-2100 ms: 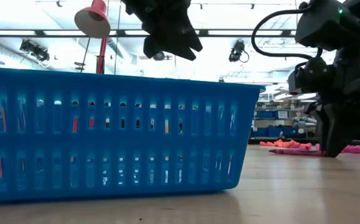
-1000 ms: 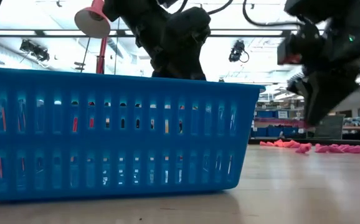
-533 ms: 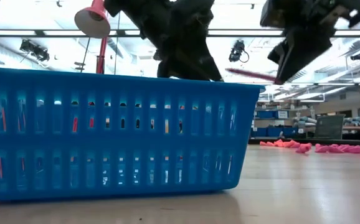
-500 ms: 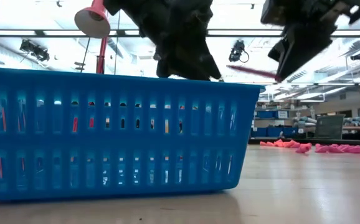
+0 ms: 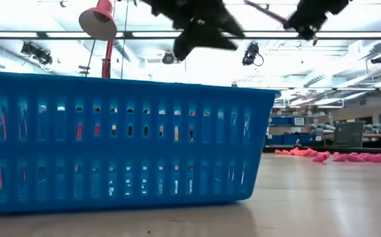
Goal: Sort crayons
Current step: Put the red crayon into the orange bin
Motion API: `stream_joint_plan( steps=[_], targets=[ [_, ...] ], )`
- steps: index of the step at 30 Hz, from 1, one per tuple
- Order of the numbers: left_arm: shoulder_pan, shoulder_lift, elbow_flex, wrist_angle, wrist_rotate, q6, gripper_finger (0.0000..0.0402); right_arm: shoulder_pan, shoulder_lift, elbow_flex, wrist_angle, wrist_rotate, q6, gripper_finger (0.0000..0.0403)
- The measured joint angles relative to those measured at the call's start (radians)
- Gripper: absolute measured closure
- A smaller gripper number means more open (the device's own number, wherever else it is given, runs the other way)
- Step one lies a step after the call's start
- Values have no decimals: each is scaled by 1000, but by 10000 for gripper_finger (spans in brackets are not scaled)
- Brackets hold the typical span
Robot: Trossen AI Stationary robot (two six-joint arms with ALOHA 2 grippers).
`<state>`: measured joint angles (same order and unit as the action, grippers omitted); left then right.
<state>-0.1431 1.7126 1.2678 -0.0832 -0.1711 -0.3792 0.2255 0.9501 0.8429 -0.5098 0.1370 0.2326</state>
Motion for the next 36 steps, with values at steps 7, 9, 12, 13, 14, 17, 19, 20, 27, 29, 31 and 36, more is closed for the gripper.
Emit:
stream_joint_plan(
  steps=[7, 9, 12, 13, 14, 17, 19, 20, 27, 29, 31, 36],
  targets=[
    [19, -8, 1, 283, 0, -21, 260, -19, -98, -1, 123, -3, 3, 367],
    [27, -13, 1, 353, -7, -21, 260, -26, -134, -1, 143, 0, 10, 367],
    [37, -16, 1, 476, -45, -12, 260, -47, -174, -1, 168, 1, 14, 367],
    [42, -16, 1, 516, -51, -1, 260, -55, -183, -1, 168, 1, 20, 367],
    [46, -16, 2, 543, -60, 10, 260, -64, -188, -1, 176, 1, 27, 366],
    [64, -16, 2, 581, -79, 23, 260, -82, -192, -1, 180, 1, 58, 366],
    [75, -16, 2, 589, -82, 15, 260, -88, -183, -1, 190, -2, 84, 366],
    [81, -16, 1, 593, -83, 7, 260, -90, -176, -1, 187, -8, 93, 366],
    [100, -16, 2, 610, -86, -20, 260, -92, -116, -1, 232, -17, 138, 366],
    [101, -16, 1, 611, -87, -21, 260, -98, -109, -1, 250, -5, 140, 366],
    [101, -16, 1, 612, -91, -21, 260, -105, -106, -1, 269, -4, 140, 366],
    [99, -15, 1, 608, -90, -21, 260, -120, -113, -1, 316, -4, 135, 366]
  ],
)
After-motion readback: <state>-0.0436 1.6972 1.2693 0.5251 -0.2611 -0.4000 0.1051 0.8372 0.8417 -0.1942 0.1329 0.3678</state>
